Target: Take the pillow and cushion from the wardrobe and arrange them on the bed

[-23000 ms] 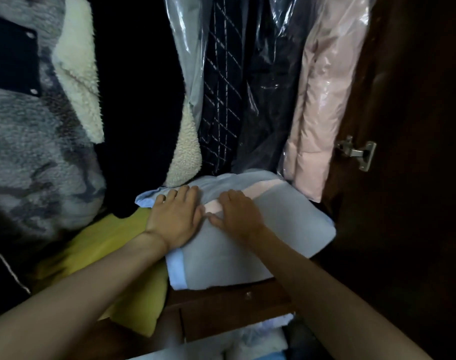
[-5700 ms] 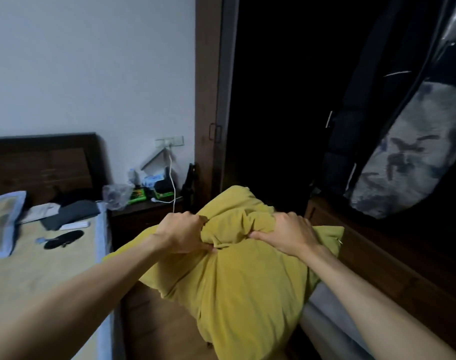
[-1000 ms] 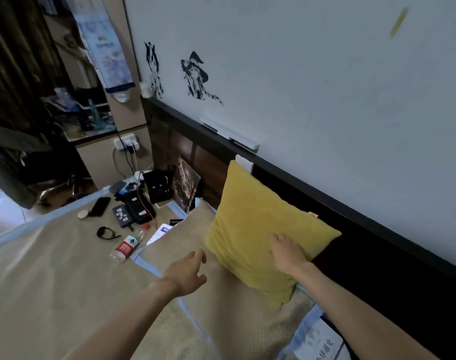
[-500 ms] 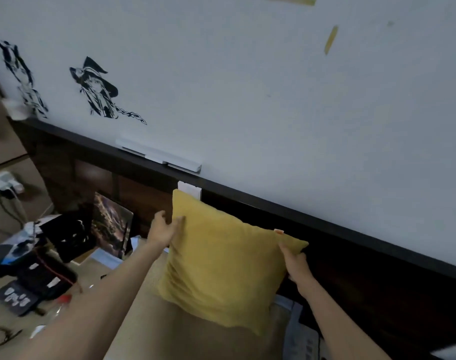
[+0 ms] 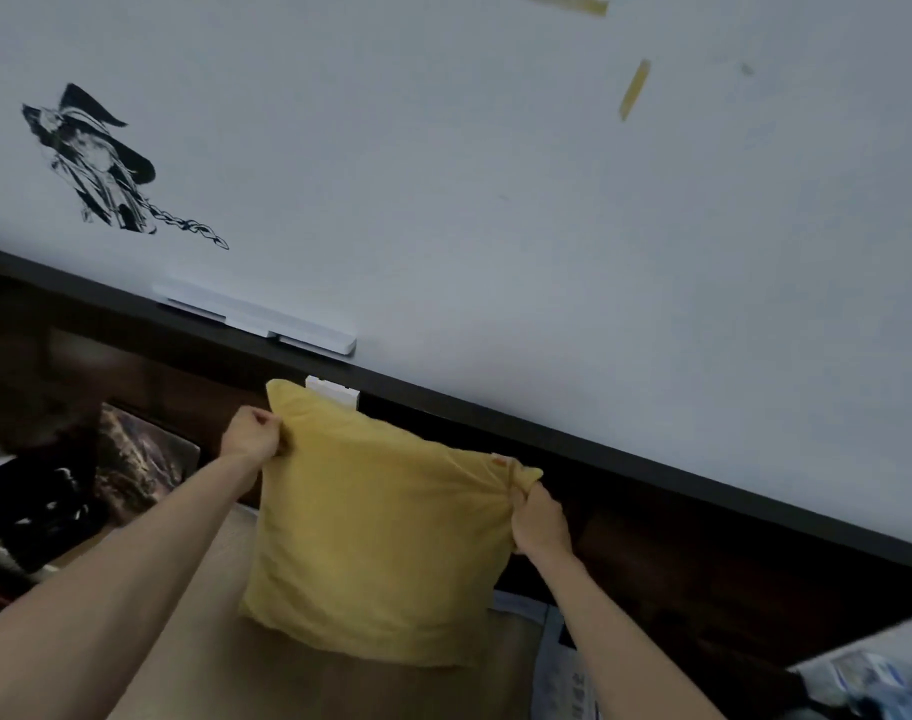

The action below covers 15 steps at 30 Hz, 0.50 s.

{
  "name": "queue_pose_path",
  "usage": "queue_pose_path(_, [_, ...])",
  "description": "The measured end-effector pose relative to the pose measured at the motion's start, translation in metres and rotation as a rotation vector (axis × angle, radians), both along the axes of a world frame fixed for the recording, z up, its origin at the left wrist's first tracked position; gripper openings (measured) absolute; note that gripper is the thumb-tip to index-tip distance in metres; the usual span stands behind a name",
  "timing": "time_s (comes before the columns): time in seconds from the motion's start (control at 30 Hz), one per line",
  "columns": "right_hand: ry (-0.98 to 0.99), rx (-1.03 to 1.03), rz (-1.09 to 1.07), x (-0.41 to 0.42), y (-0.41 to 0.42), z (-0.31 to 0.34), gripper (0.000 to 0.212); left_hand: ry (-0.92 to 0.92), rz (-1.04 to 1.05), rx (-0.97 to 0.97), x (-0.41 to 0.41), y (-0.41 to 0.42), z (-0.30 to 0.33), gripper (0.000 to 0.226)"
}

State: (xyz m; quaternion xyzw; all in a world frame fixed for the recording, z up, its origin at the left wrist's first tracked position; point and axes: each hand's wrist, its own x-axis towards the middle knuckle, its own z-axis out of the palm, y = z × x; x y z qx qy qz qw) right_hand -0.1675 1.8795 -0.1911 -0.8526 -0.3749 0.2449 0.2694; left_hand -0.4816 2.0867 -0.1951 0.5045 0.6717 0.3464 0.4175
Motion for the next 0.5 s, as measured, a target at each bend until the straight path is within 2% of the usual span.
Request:
queue_pose_path(0.03, [-0.017,-0.133,0.06,0.002,-0.004,-0.001,0.035,0.036,-0.001,0.007,0.004,-0.006,0.004,0.012])
queue_pose_path(0.1, [-0.198,-0.315,0.175,0.003,-0.007,0.003,0.036,0.144,-0.096,0.113,0.017,-0.023,0.013,0.03])
queue_pose_path(0.17, [-0.466,-0.308,0.237,-0.002,-0.005,0.013,0.035,0.305,-0.305,0.305,0.036,-0.05,0.018,0.044])
queue_pose_path(0.23, [-0.637,-0.248,0.33,-0.01,-0.005,0.028,0.034,0.552,-0.527,0.537,0.06,-0.072,0.017,0.059])
queue_pose_path(0.3, [-0.582,-0.292,0.533,-0.011,-0.007,0.035,0.016,0.873,-0.76,0.655,0.086,-0.087,0.013,0.063])
queue_pose_path(0.33, [-0.487,-0.332,0.645,-0.01,-0.015,0.04,0.02,0.999,-0.857,0.655,0.1,-0.093,0.013,0.061])
queue_pose_path(0.37, [-0.42,-0.365,0.716,-0.006,-0.022,0.043,0.038,1.075,-0.893,0.624,0.112,-0.098,0.012,0.062])
queue_pose_path(0.43, [-0.43,-0.328,0.752,0.008,-0.041,0.049,0.055,1.058,-0.794,0.571,0.134,-0.104,0.017,0.063])
queue_pose_path(0.5, [-0.414,-0.21,0.753,0.018,-0.058,0.058,0.051,1.075,-0.788,0.464,0.152,-0.107,0.03,0.048])
